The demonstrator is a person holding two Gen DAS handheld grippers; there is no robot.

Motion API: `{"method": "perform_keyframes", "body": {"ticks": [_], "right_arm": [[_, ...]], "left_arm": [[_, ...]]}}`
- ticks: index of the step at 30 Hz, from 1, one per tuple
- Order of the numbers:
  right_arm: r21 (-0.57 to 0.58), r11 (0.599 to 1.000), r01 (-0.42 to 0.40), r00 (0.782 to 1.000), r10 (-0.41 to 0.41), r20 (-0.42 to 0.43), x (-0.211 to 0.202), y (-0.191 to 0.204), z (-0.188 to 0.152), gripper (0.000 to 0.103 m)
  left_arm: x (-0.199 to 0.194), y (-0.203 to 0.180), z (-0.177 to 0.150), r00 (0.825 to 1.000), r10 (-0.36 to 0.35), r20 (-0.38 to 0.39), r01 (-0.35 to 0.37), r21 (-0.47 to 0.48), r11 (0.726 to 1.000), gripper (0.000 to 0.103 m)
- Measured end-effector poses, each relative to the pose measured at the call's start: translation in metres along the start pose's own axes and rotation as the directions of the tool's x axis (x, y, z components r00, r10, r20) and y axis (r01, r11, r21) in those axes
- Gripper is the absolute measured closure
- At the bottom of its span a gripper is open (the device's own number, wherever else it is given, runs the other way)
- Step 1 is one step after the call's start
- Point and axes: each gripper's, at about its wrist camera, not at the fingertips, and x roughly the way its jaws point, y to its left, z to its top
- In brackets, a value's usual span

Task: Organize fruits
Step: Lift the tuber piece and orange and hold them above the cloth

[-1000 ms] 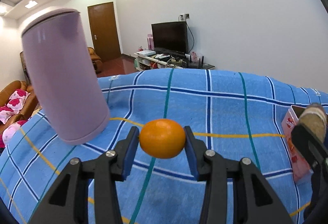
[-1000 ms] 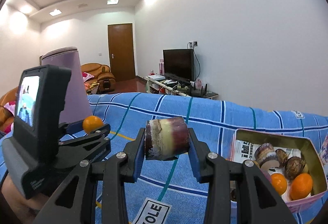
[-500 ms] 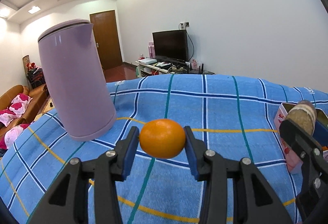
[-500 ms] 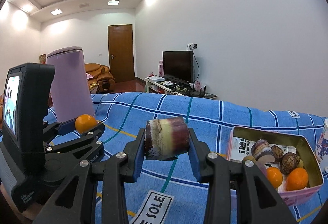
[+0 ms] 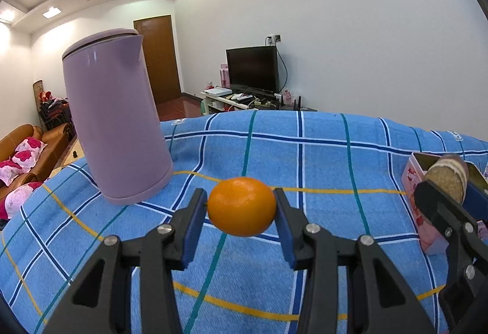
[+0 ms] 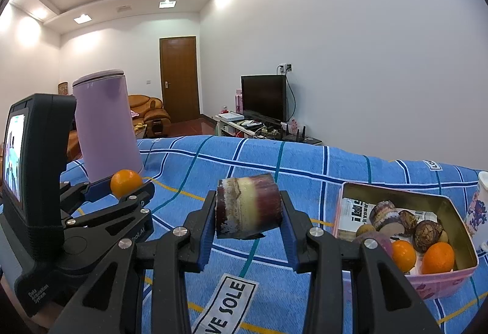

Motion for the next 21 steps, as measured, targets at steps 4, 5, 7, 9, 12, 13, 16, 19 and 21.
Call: {"method": "perform_keyframes", "body": {"ticks": [4, 5, 7, 9, 12, 13, 16, 19, 21], "right_arm": [[0.0, 1.0, 0.001, 1.0, -0.001, 0.001, -0.0007, 0.0, -0.0003, 0.063], [0.0, 1.0, 0.002, 1.0, -0.002, 0.001, -0.0012, 0.0003, -0.0003, 0.063], [0.0, 1.0, 0.002, 1.0, -0.002, 0.0, -0.0008, 0.0003, 0.0004, 0.063], [0.0, 1.0, 0.002, 1.0, -0.002, 0.001, -0.0004, 0.0001, 0.0003, 0.063], [0.001, 1.0, 0.002, 1.0, -0.002, 0.001, -0.0005, 0.0, 0.0004, 0.063], [0.001, 1.0, 0.003, 1.0, -0.003, 0.001, -0.0008, 0.0001, 0.0004, 0.062], [0.001, 1.0, 0.003, 1.0, -0.003, 0.001, -0.0014, 0.0003, 0.0004, 0.063], [0.0, 1.0, 0.003, 1.0, -0.003, 0.001, -0.0009, 0.0, -0.0002, 0.063], [0.0, 1.0, 0.003, 1.0, -0.003, 0.0, -0.0012, 0.0004, -0.0006, 0.063]], "left_arm": [[-0.002, -0.0001, -0.0008, 1.0, -0.001, 0.001, 0.001, -0.002, 1.0, 0.057], [-0.0021, -0.0001, -0.0008, 1.0, -0.002, 0.001, 0.002, -0.001, 1.0, 0.057], [-0.0028, -0.0004, -0.001, 1.0, -0.001, 0.001, 0.001, -0.001, 1.0, 0.057], [-0.0041, -0.001, -0.0015, 1.0, -0.003, 0.002, 0.003, 0.002, 1.0, 0.057], [-0.0058, -0.0016, -0.0022, 1.0, -0.004, 0.004, 0.004, 0.002, 1.0, 0.057], [-0.0066, -0.0023, -0.0026, 1.0, -0.004, 0.004, 0.004, 0.002, 1.0, 0.057], [-0.0081, -0.0021, -0.0034, 1.0, -0.006, 0.004, 0.006, -0.001, 1.0, 0.057], [-0.0092, -0.0018, -0.0034, 1.0, -0.007, 0.004, 0.007, -0.003, 1.0, 0.057], [-0.0096, -0.0021, -0.0039, 1.0, -0.008, 0.004, 0.008, -0.002, 1.0, 0.057]]}}
